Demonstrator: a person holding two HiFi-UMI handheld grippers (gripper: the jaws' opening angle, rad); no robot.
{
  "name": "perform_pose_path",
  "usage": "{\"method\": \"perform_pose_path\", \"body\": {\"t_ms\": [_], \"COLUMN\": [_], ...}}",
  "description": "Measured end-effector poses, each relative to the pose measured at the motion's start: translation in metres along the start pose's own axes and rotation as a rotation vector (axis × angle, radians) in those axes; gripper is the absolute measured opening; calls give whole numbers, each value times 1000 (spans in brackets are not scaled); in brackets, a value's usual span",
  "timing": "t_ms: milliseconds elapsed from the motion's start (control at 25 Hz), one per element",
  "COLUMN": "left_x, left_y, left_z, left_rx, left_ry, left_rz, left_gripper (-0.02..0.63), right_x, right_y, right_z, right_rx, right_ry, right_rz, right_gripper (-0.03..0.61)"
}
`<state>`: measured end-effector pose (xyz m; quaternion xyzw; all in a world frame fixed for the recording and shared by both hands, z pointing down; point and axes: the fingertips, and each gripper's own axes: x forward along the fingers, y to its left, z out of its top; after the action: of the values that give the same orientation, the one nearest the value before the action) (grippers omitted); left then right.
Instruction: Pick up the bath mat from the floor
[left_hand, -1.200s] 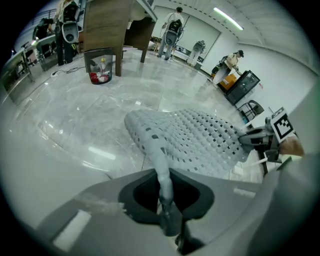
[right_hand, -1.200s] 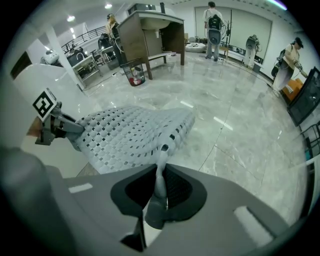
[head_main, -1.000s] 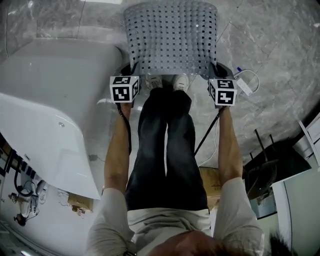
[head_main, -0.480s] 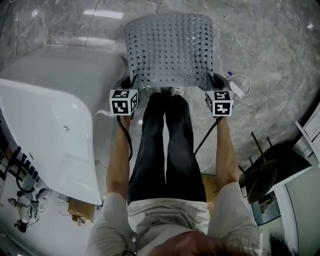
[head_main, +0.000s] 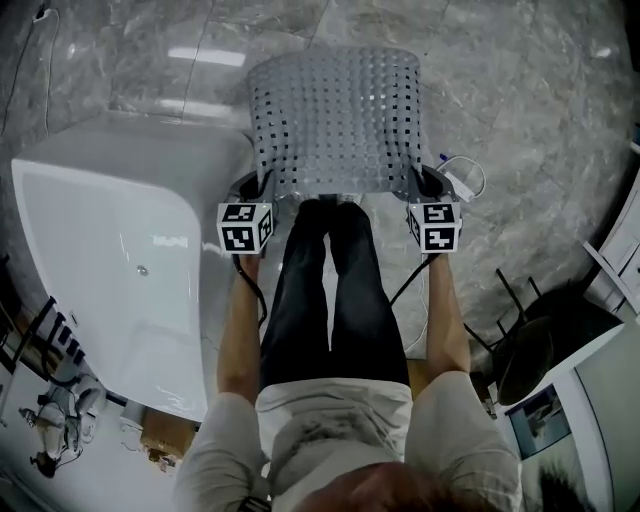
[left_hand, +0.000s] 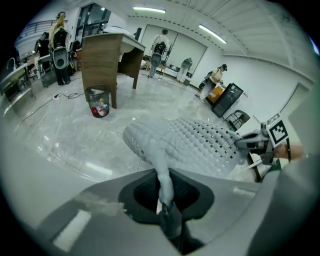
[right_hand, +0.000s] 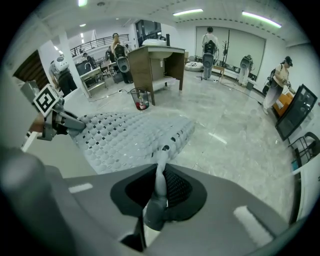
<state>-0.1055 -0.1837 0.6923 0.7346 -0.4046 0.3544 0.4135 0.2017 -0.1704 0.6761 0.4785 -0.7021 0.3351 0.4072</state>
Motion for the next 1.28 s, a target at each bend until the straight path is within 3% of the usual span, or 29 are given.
{"method": "perform_pose_path", "body": {"t_ms": [840, 1280], "left_x": [-187, -288], "left_y": [-48, -78], "left_z": [110, 180], "left_rx": [4, 87], "left_ry": [-211, -356], "left_rz": [7, -5], "left_gripper": [37, 37], "right_x": [-179, -281], "right_y": [25, 36], "right_z": [122, 184], "right_rx": [-76, -98], "right_ry": [-174, -292], "right_rz": [-17, -41], "right_gripper": [29, 29]}}
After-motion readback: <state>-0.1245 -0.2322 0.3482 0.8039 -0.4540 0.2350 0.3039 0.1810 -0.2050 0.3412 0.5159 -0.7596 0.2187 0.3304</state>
